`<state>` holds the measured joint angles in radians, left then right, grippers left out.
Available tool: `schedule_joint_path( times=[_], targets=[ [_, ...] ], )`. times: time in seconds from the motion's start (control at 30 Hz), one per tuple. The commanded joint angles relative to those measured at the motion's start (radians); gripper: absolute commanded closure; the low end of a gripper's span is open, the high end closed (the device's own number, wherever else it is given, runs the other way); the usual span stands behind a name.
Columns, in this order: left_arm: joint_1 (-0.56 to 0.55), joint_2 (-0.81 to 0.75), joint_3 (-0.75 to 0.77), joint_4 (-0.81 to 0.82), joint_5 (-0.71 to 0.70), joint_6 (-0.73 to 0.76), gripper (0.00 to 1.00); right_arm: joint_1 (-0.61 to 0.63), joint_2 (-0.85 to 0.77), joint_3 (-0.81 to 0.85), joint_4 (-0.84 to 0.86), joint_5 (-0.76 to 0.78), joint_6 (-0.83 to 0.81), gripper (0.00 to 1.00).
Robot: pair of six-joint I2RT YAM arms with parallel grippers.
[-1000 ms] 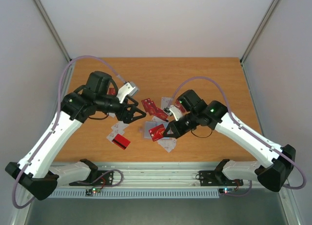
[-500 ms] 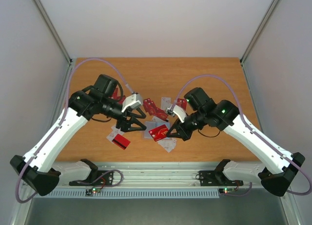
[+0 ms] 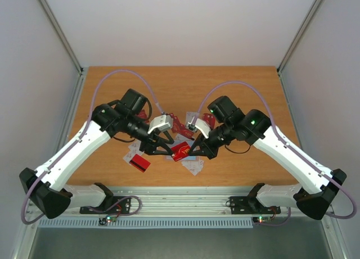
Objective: Put the credit cards into the card holder
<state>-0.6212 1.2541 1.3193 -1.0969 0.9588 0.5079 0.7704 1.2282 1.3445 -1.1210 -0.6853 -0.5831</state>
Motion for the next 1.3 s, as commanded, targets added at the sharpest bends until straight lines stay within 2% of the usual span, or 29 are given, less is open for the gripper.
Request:
schedule_joint_path(
  times=[0.0,0.17,0.33,0.43,0.6,0.7,0.73,0.83,0.9,1.07,1.27],
  targets=[
    [-0.018,0.033,0.002,0.002,0.021,0.032,0.47,0.015,0.006,0.046,-0.020,-0.007,-0.018,0.99],
    [-0.034,0.055,0.016,0.012,0.027,0.022,0.53,0.027,0.013,0.053,-0.022,-0.002,-0.012,0.99],
    [-0.043,0.065,0.016,0.020,0.027,0.013,0.66,0.038,0.026,0.067,-0.032,0.008,-0.018,0.99],
    [-0.049,0.063,0.011,0.020,0.028,0.014,0.75,0.040,0.030,0.073,-0.034,0.010,-0.019,0.99],
    [-0.051,0.073,0.013,-0.001,0.034,0.026,0.99,0.041,0.028,0.077,-0.037,0.016,-0.026,0.99],
    [-0.052,0.079,0.014,-0.005,0.038,0.015,1.00,0.041,0.025,0.083,-0.038,0.035,-0.025,0.97],
    [-0.052,0.079,0.014,-0.002,0.035,0.005,1.00,0.041,0.025,0.084,-0.040,0.049,-0.023,0.92],
    [-0.051,0.074,0.008,0.029,0.017,-0.053,1.00,0.041,0.027,0.093,-0.054,0.117,0.004,0.66],
    [-0.048,0.071,0.002,0.054,-0.002,-0.100,1.00,0.039,0.039,0.107,-0.080,0.182,0.038,0.54],
    [-0.033,0.056,-0.029,0.144,-0.065,-0.240,1.00,-0.005,0.038,0.094,-0.070,0.303,0.140,0.45],
    [-0.011,0.019,-0.076,0.243,-0.143,-0.400,1.00,-0.094,-0.025,0.044,0.012,0.397,0.248,0.41]
  ],
)
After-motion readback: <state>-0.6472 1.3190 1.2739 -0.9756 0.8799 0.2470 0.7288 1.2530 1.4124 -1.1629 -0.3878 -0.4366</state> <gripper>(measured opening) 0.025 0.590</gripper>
